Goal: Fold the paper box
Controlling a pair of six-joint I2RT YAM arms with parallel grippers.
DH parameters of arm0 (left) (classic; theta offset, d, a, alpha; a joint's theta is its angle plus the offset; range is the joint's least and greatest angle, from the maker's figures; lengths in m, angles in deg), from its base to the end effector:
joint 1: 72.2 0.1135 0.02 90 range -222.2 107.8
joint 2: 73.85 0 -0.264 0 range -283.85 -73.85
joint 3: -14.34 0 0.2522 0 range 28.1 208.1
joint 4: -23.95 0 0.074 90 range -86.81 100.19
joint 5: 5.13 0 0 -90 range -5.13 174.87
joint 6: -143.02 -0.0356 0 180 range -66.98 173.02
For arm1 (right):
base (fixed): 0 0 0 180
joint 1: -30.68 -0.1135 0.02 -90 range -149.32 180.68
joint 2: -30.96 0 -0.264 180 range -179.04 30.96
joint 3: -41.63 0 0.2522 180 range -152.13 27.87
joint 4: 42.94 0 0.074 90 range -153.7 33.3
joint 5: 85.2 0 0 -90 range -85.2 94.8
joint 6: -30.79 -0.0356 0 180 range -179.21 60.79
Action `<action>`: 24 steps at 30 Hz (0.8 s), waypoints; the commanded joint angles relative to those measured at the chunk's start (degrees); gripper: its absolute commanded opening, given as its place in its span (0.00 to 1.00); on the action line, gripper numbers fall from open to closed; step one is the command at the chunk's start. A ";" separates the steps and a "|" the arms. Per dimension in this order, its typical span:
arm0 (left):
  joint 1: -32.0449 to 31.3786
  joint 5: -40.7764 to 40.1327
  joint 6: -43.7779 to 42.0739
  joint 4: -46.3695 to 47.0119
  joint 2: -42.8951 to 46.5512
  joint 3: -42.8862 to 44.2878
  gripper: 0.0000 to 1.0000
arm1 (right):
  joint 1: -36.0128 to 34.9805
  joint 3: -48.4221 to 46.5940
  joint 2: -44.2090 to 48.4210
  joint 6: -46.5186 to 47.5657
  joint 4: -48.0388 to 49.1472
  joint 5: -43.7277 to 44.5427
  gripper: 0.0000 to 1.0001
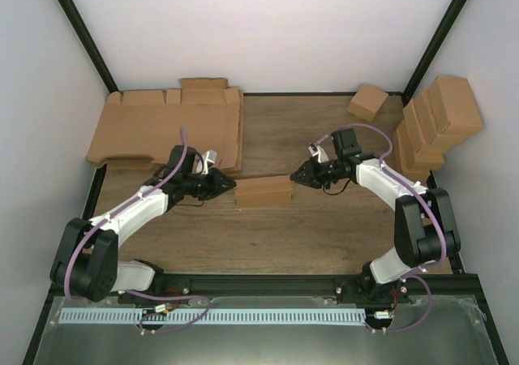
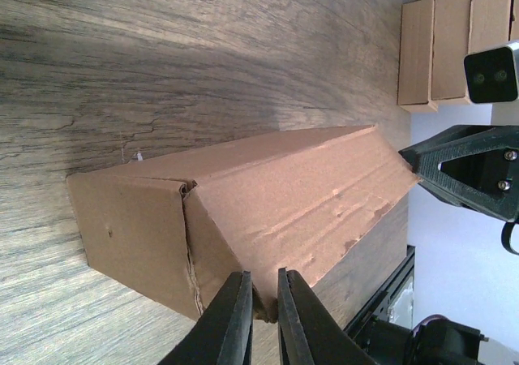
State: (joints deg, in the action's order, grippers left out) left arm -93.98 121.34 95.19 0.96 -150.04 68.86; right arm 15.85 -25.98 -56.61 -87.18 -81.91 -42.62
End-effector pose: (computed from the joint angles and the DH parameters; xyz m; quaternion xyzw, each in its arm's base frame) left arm 0.2376 -0.1177 0.2046 -0.0364 0.8839 -0.4388 0.1576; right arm 0.2799 0.1012 0.2072 -0.0061 0.8887 0.4502 0.0870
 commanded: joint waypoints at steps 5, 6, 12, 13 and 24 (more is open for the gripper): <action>-0.08 -0.07 -1.92 -1.27 -0.95 -1.97 0.09 | -1.42 -0.43 -1.46 1.93 -1.32 2.01 0.13; -0.09 -0.16 -1.92 -1.35 -0.98 -2.45 0.09 | -1.56 0.28 -1.53 2.04 -1.04 2.39 0.12; -0.49 -0.51 -3.56 0.92 -3.09 -5.78 0.07 | -1.73 4.05 -2.47 2.62 0.95 5.05 0.11; -0.65 -0.62 -3.80 1.04 -3.61 -5.99 0.05 | -1.63 4.05 -2.47 2.79 0.78 5.43 0.10; -0.72 -7.25 -7.55 -9.39 2.09 2.23 0.23 | -1.59 -1.72 4.25 4.72 -1.65 7.83 0.35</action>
State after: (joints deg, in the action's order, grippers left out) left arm -94.70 118.17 89.97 -1.91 -150.63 67.65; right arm 14.52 -23.96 -55.96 -83.86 -82.35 -36.52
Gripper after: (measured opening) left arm 0.188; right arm 0.283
